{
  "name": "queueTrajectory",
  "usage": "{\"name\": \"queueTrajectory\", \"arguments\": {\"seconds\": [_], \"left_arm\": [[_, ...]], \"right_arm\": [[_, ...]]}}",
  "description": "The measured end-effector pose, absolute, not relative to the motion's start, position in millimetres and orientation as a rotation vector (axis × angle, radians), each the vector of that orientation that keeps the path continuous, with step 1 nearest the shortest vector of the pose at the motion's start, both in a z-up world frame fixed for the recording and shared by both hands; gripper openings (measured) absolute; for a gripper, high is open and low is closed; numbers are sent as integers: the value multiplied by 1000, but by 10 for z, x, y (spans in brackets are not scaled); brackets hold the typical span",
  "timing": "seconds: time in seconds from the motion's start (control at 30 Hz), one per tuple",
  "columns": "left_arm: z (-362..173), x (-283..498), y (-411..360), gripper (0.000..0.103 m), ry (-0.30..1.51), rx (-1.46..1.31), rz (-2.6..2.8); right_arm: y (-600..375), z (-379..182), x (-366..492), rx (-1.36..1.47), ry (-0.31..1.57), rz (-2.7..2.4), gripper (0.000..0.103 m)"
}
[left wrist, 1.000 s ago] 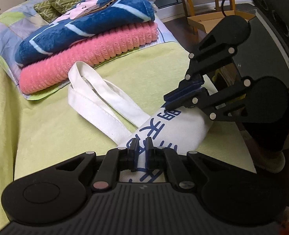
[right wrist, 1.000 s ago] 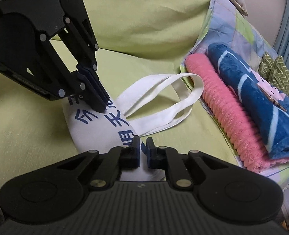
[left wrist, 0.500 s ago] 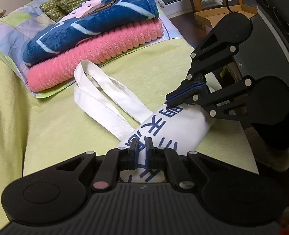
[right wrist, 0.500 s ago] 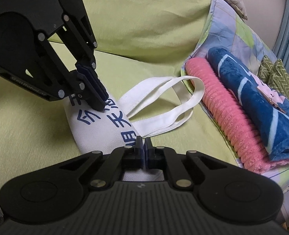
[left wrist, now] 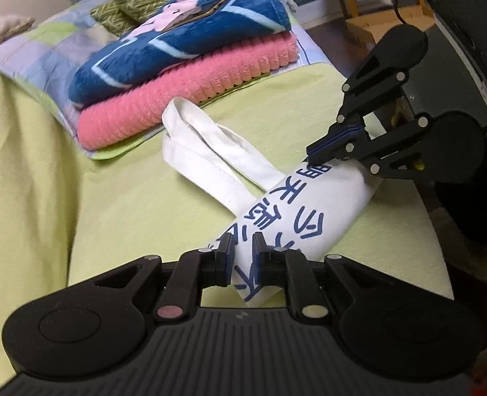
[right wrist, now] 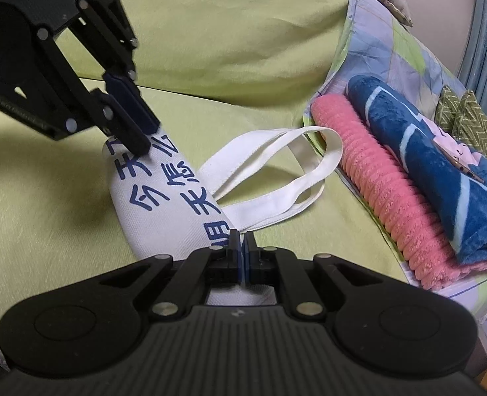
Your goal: Fold shopping bag
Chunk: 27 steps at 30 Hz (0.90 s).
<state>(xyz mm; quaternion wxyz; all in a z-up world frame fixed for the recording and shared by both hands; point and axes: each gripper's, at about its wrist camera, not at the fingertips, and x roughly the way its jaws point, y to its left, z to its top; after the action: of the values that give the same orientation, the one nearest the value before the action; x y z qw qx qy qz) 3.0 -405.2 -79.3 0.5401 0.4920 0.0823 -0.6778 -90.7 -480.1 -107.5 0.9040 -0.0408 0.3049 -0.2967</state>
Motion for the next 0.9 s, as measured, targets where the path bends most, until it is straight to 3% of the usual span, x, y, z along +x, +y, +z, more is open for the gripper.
{"name": "queueTrajectory", "arguments": {"seconds": [0.33,0.5,0.53,0.6,0.63,0.67,0.9], "left_arm": [[-972,188,-4043,8,265,1079,-1617],[-1033,-97,-3897,5,36,1195,-1558],[-1050,-175,-3839,11,-41,1235,-1542],[-1087,-330,-3695,34,-193,1308,-1528],[-1101,-394,-3619,56,-249,1337,-1538],[-1128,-454,-3550,68,-309,1365,-1544],[-1516,-532,-3636,65,-538,1644,-1469]], "right_arm": [[-4846,-1074,-906,-36,627,-591,5],[-4898,-1060,-918,15,617,-587,5],[-4895,-1061,-923,15,615,-588,5],[-4890,-1064,-932,14,610,-590,5],[-4904,-1060,-936,25,606,-588,5],[-4922,-1059,-946,40,601,-588,5],[-4916,-1062,-949,33,597,-585,5]]}}
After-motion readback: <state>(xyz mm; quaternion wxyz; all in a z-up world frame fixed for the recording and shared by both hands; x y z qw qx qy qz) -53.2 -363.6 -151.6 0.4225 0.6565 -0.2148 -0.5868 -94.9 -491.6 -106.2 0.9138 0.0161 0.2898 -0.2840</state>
